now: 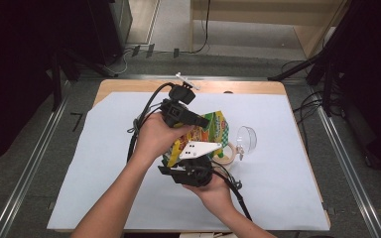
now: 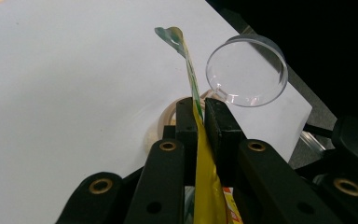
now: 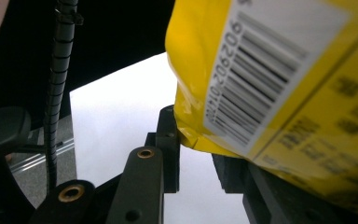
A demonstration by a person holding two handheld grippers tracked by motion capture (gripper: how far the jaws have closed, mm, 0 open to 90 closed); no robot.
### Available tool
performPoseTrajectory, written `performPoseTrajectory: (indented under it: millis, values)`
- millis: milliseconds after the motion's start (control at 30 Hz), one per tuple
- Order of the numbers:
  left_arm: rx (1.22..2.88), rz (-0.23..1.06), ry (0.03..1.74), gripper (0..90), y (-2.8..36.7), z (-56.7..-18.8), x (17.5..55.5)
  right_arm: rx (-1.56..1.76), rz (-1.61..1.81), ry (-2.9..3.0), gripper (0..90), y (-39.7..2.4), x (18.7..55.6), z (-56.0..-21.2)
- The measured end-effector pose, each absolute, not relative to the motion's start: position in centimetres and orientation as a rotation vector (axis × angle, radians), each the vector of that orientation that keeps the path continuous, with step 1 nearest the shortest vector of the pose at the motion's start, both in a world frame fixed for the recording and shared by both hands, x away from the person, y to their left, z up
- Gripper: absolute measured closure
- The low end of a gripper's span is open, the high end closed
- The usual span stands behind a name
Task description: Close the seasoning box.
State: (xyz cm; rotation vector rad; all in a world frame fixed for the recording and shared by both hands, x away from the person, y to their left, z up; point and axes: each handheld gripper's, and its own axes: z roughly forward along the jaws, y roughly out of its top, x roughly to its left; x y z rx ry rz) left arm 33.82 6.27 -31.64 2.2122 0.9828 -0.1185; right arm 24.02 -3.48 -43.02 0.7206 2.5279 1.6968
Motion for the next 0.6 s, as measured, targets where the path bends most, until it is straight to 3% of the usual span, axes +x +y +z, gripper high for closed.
performPoseTrajectory:
  millis: [600]
  values:
    - [2.217, -0.129, 0.976, 84.7, 5.91, -31.73, 33.75, 0.73, 1.693, 2.528, 75.9, -3.55, 24.1, -43.3]
